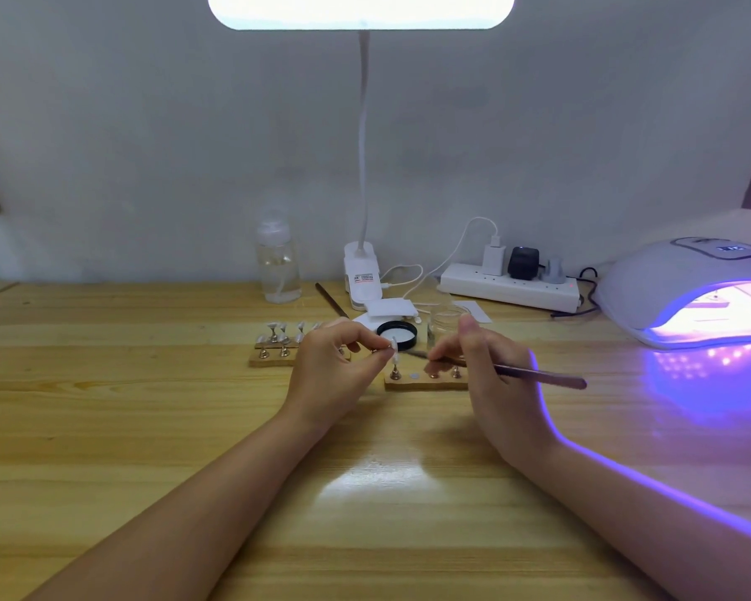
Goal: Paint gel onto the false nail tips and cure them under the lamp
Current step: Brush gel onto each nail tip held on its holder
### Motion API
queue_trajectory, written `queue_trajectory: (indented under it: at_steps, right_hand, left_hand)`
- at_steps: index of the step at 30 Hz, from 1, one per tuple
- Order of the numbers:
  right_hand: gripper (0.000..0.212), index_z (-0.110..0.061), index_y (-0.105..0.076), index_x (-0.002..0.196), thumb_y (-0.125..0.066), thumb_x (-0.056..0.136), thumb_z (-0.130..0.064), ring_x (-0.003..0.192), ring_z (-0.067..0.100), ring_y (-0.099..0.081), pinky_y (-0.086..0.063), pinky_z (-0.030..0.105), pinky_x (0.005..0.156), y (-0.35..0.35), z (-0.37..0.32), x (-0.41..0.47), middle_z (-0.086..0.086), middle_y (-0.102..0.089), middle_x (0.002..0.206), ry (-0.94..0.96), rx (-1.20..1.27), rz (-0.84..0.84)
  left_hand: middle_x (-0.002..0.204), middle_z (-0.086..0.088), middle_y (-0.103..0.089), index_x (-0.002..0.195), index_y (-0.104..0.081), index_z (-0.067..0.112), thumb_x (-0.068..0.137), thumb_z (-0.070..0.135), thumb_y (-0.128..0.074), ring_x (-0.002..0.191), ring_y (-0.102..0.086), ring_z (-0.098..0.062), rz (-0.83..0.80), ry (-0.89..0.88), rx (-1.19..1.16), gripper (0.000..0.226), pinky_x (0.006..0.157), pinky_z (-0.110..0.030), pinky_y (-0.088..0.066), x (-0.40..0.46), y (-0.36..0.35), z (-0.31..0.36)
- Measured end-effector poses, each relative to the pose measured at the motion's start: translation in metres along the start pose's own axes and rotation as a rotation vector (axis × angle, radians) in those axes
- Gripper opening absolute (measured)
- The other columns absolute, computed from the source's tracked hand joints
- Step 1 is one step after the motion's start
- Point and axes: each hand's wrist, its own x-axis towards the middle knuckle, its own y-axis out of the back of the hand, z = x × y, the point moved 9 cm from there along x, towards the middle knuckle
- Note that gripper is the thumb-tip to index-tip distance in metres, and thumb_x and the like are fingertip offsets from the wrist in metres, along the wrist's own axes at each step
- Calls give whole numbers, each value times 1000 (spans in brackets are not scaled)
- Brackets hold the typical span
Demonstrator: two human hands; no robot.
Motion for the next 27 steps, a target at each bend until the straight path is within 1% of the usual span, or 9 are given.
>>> queue_trajectory:
  at_steps: [2, 5, 7, 11, 14, 16, 19, 24, 27]
  right_hand:
    - [41, -20, -66, 69, -41, 94, -39, 70, 6, -63, -50, 21, 68, -3, -3, 1, -5, -68, 71, 32, -72, -26]
    - [45, -19, -66, 63, -42, 90, -44, 62, 8, -64, -50, 18, 62, -5, 1, 0, -2, -67, 63, -26, 7, -36]
    - [43, -18, -66, 59, -41, 89, -38, 57, 9, -64, -48, 14, 59, -2, 1, -1, -1, -67, 59, -32, 61, -8]
    - [41, -20, -67, 69, -41, 94, -39, 71, 7, -63, -49, 19, 68, -2, -2, 1, -4, -68, 69, 23, -52, -18]
    - [44, -19, -66, 60, -43, 92, -39, 59, 7, -63, -47, 13, 61, -4, 3, -1, -2, -67, 59, -38, 27, -23]
    - [43, -17, -65, 58, -41, 89, -35, 56, 8, -63, -47, 13, 59, -1, 2, -1, 0, -66, 57, -32, 61, 0]
    - [41, -19, -66, 66, -41, 93, -37, 68, 6, -63, -50, 22, 68, -2, -2, 1, -4, -67, 67, 17, -33, -13]
    - [44, -17, -65, 60, -42, 90, -40, 58, 10, -64, -49, 15, 62, -1, 1, -1, -1, -67, 59, -31, 48, -8]
    - [43, -17, -66, 67, -40, 95, -38, 70, 8, -63, -50, 21, 70, 0, -1, 0, -2, -68, 68, 8, -47, -3]
  left_hand:
    - [69, 11, -60, 67, -66, 23, 71, 9, -75, 69, -49, -9, -5, -1, -1, 18, 67, -24, -37, 0, 0, 0]
    - [69, 12, -59, 66, -65, 26, 70, 8, -75, 69, -49, -8, -5, -9, 3, 21, 63, -19, -36, 0, 0, 0]
    - [69, 12, -59, 66, -65, 26, 70, 8, -76, 69, -48, -8, 0, -9, 2, 22, 63, -20, -37, 0, 0, 0]
    - [69, 12, -60, 65, -66, 24, 70, 7, -76, 69, -48, -8, 4, -10, -3, 20, 66, -25, -38, 1, 0, 0]
    - [70, 9, -61, 65, -66, 23, 69, 7, -76, 70, -49, -11, 8, -11, -13, 20, 68, -30, -39, 1, 0, -1]
    - [70, 8, -61, 64, -65, 26, 69, 7, -77, 71, -49, -13, 11, -10, -14, 23, 67, -27, -39, 1, 0, -2]
    - [70, 9, -60, 65, -66, 25, 69, 8, -77, 71, -49, -11, 7, -15, -9, 21, 64, -19, -37, 1, 0, -2]
    - [72, 5, -63, 66, -66, 25, 70, 8, -76, 73, -51, -14, 9, -9, -23, 20, 66, -26, -40, 1, 0, -2]
    - [71, 6, -63, 66, -66, 25, 70, 8, -76, 71, -50, -12, 9, -18, -23, 20, 66, -26, -40, 1, 0, -1]
